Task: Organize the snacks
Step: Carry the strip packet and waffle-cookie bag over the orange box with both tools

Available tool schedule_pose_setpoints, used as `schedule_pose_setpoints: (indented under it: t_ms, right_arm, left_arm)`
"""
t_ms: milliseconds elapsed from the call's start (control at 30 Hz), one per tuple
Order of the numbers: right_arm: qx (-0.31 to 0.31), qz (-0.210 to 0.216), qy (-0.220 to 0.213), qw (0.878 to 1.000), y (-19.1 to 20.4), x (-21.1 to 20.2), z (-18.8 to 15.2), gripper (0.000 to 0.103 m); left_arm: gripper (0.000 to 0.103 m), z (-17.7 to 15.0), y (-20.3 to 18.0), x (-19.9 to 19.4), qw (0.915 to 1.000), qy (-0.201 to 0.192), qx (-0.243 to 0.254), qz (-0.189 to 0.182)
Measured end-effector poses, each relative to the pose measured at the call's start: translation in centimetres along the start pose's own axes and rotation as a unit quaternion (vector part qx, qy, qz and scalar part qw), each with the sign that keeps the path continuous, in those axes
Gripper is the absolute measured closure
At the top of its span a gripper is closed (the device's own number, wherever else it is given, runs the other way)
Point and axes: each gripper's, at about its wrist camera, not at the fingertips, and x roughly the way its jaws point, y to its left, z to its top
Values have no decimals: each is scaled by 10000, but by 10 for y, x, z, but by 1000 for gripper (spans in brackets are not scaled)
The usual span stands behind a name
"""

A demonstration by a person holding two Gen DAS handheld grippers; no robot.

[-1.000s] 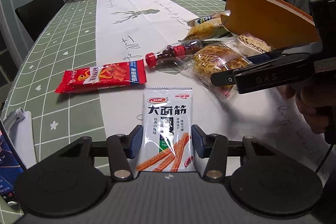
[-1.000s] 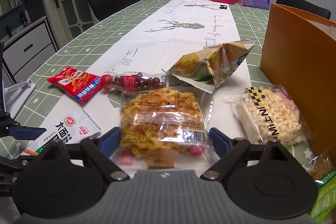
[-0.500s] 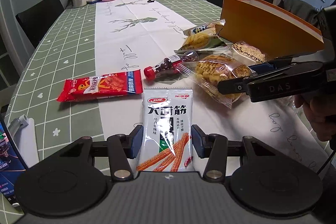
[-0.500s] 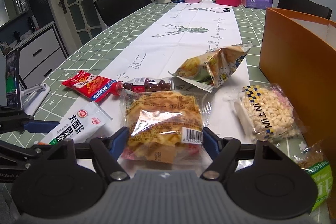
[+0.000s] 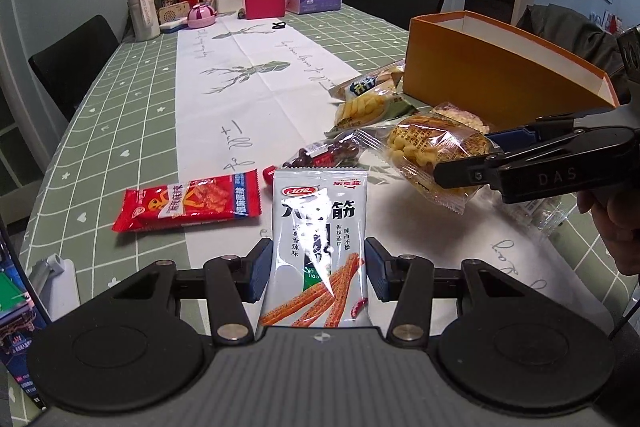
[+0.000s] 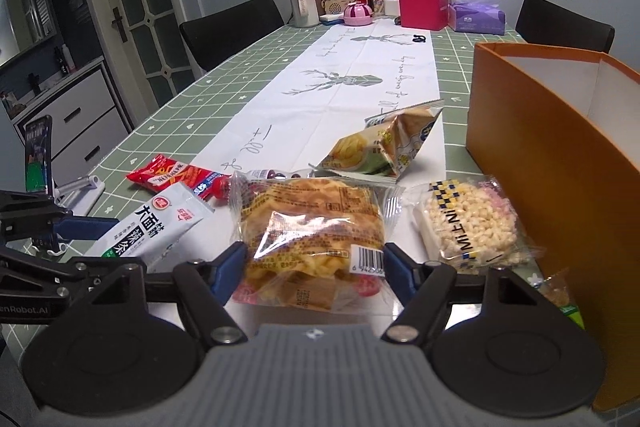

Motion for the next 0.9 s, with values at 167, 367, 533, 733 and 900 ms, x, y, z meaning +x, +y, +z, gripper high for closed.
schedule_pose_setpoints:
  t_ms: [167,367,533,733,900]
  right_arm:
    - [33,4,-96,9999,-7,-13,0,34]
    - [86,-17,-215,9997,-17,-30,0,35]
    - [153,-54,-334,9993,-26,-43,2,36]
    - [190,-80,-530,9984,-35,-61,7,36]
    - [162,-141,-734,9971,-46,-78,14,36]
  left_arm:
    - [47,9,-8,-4,9999,-96,73,-51]
    - [47,21,-20,-8,9996,-190,194,-101]
    - [47,30,-27,-7,9992,-224,287,-143]
    - [47,48,-37,-7,9983,-314,454,-183]
    - [47,65,-46,-6,9971,-432,562,-267]
